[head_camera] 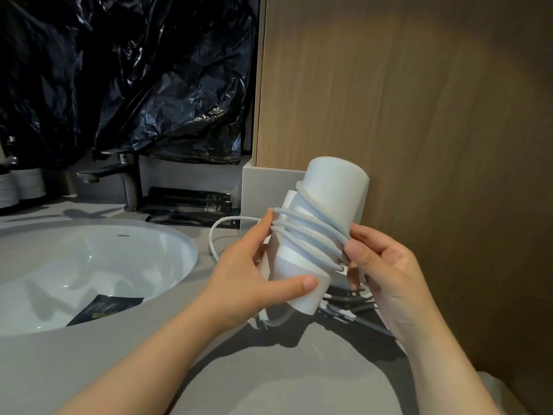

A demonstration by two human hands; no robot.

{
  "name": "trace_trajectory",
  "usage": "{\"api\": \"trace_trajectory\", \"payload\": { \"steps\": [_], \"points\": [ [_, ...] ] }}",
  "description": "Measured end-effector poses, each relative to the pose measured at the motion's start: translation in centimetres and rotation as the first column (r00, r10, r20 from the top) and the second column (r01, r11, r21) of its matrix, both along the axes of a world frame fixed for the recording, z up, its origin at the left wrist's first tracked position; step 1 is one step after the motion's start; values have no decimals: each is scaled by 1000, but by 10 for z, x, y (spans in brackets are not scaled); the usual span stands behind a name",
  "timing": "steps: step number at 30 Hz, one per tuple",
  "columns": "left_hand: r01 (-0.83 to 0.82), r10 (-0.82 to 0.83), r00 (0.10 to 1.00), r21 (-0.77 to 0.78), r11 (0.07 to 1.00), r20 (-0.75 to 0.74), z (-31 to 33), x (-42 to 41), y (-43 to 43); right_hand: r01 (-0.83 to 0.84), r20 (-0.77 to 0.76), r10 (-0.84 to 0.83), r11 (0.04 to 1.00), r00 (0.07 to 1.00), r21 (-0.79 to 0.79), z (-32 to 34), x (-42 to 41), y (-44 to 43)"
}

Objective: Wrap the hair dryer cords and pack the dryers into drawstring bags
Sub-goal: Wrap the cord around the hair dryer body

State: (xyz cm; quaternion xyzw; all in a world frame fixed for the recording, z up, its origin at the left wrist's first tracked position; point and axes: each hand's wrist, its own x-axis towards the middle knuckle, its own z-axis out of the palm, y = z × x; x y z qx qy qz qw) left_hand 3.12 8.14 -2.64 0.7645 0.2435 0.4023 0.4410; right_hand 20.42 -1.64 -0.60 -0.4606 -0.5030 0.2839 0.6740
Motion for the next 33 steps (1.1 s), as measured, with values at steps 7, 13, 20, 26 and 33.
{"api": "trace_trajectory", "payload": {
  "steps": [7,13,20,26,33],
  "points": [
    [158,-143,979,-101,982,145,1,2,0,95,-1,-95,993,995,63,3,-3,-1],
    [192,-188,981,-84,978,47,-2,6,-6,146,-31,-145,987,989,60,-1,-10,3],
    [22,-22,999,-34,999,-26,-1,5,-4,128,4,-128,991,992,50,-1,-10,3],
    [249,-195,952,-227,941,235,4,1,2,181,97,-189,980,977,79,0,-7,3],
    [353,-240,914,-353,866,326,-2,5,0,244,132,-229,963,964,-111,-8,-5,10]
  ]
}}
